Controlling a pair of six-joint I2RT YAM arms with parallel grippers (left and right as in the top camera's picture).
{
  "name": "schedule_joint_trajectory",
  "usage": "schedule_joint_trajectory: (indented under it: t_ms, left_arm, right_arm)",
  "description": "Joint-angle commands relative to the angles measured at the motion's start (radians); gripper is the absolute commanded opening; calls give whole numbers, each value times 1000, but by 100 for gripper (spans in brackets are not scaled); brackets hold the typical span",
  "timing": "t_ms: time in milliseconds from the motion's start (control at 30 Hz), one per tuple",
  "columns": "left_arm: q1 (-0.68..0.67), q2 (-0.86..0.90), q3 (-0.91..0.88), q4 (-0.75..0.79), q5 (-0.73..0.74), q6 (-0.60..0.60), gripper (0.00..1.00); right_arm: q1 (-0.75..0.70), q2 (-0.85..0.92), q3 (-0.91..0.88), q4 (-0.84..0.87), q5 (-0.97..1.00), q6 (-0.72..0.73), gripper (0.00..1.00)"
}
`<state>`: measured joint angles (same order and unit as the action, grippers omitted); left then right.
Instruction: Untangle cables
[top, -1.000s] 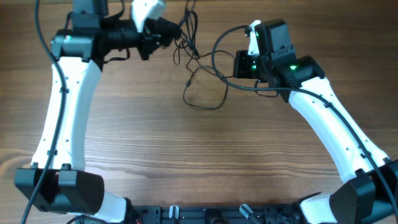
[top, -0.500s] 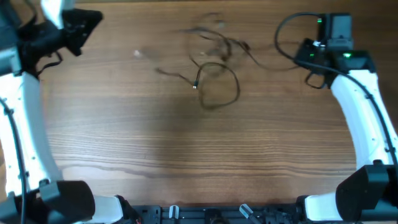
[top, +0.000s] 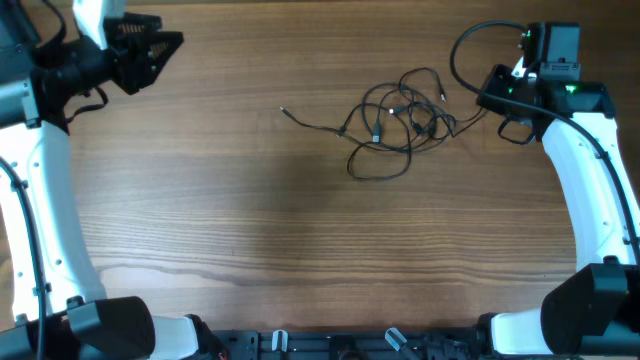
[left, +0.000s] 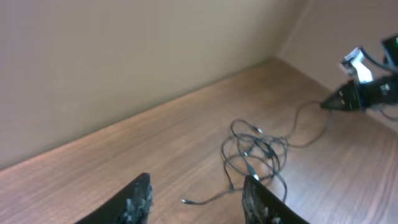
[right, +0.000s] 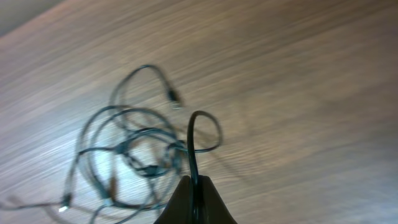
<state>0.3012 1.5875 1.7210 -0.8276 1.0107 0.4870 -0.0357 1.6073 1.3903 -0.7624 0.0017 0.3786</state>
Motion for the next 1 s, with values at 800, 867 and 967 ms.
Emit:
schedule_joint_trajectory:
  t_ms: [800,867,967]
  left_arm:
    - [-512,389,11,81,-381,-137,52]
    - [-510,389,11,84,-381,-137,51]
    - [-501,385,11,84,-381,-138,50]
  right_arm:
    - [53,-57,3,-19,42,-99,60]
    - [70,-39,3,-17,-23,-164,62]
    - [91,34,3,-32,-84,-194,65]
